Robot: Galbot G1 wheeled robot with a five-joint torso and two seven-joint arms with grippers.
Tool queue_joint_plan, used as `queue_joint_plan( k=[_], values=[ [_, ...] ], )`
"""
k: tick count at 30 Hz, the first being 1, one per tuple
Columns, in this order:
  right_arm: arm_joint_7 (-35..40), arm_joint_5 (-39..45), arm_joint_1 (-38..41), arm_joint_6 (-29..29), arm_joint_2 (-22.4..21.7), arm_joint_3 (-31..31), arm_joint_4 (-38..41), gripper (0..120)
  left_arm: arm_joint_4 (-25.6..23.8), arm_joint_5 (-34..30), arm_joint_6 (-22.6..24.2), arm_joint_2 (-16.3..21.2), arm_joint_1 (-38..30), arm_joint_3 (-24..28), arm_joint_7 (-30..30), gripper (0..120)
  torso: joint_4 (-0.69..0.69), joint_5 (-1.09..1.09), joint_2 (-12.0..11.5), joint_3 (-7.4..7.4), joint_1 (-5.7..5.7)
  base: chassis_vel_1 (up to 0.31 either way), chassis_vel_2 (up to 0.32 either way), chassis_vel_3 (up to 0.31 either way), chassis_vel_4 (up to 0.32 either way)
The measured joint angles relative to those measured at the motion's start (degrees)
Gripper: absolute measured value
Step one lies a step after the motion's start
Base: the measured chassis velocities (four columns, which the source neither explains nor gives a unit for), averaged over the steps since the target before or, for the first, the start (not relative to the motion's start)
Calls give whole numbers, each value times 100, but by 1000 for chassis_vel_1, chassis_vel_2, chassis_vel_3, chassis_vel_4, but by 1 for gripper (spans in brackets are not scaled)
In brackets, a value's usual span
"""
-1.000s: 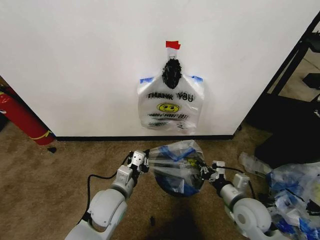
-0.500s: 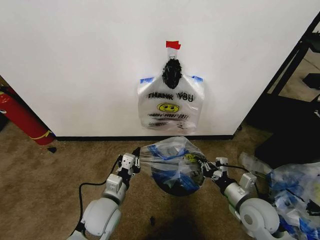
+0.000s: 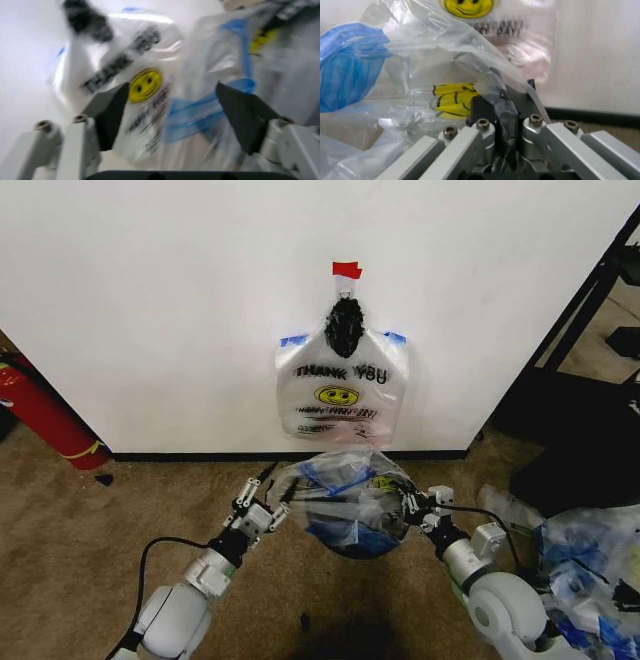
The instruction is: Pick up the garbage bag from the wall and place it over the trash bin.
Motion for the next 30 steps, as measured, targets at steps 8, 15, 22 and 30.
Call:
queue_joint_plan(
  k=[8, 15, 22, 30],
  values=[
    [-78, -764, -34, 246, -81, -48, 139, 1, 315, 961, -272, -24, -328, 151, 69, 91, 0, 0, 0, 0, 0, 0, 0, 0, 0],
    [-105, -847, -61, 264, -132, -63, 209, 1, 429, 1124, -265, -6, -465, 248, 123, 69, 1, 0, 0, 0, 0, 0, 0, 0, 0],
    [-105, -776, -45, 228, -157, -85, 241, 1, 428, 1088, -252, 5, -534, 343, 226, 43, 1, 0, 0, 0, 0, 0, 0, 0, 0],
    [-99, -714, -41, 187, -159, -102, 242, 1, 371, 605, -234, 88, -524, 391, 396, 15, 1, 0, 0, 0, 0, 0, 0, 0, 0]
  ],
)
